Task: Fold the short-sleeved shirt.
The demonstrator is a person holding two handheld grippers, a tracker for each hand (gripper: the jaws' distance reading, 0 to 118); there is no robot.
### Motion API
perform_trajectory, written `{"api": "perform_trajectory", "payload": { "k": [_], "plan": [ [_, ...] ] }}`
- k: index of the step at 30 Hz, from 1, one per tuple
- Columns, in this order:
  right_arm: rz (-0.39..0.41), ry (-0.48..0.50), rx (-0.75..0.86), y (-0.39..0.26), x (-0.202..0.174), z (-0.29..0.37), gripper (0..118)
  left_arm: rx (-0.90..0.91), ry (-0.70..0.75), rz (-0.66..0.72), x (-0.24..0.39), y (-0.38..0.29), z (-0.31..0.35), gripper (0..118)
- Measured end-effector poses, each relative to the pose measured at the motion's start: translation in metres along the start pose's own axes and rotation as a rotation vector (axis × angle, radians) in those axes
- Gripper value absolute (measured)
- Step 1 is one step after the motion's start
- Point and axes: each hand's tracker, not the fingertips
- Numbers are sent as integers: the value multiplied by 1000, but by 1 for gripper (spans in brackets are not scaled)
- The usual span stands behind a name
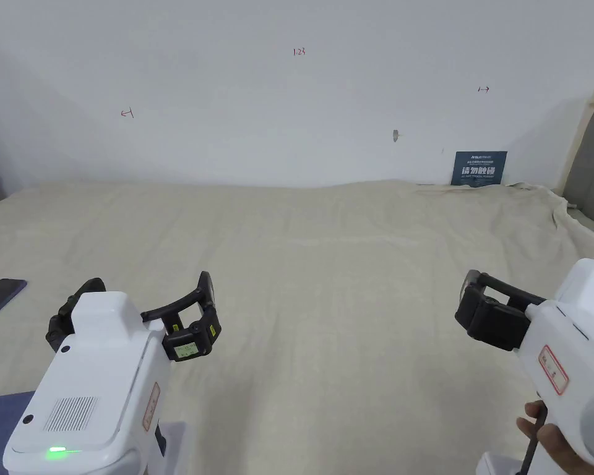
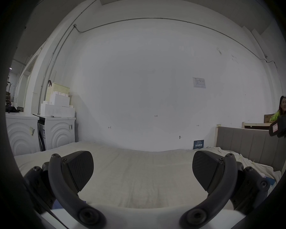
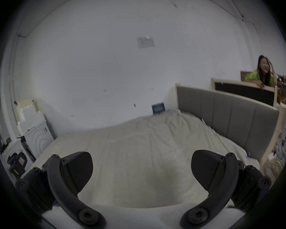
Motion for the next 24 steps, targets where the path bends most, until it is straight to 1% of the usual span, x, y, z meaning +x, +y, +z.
{"api": "perform_trajectory", "payload": {
  "k": [1,3,7,9,10,11,12,17,24],
  "plan": [
    [10,20,53,-2,1,3,117,-1,0,1,0,0,0,118],
    [13,29,129,-6,2,6,117,-2,-2,0,0,-1,0,118],
    [71,63,148,-7,2,5,117,-5,-5,-4,2,-2,1,118],
    [102,39,173,-12,-1,3,117,-6,-13,-10,4,-2,1,118],
    [144,30,188,-14,-2,2,117,-6,-12,-15,5,-2,1,118],
    [167,27,211,-18,-2,-2,117,-5,-10,-17,5,-2,1,118],
    [176,27,229,-20,-2,-3,117,-2,-10,-16,6,-2,1,118],
    [214,11,239,-28,-3,-8,117,8,-12,-19,8,-1,2,118],
    [199,4,237,-29,-1,-7,117,12,-18,-18,8,1,3,118]
  ]
}}
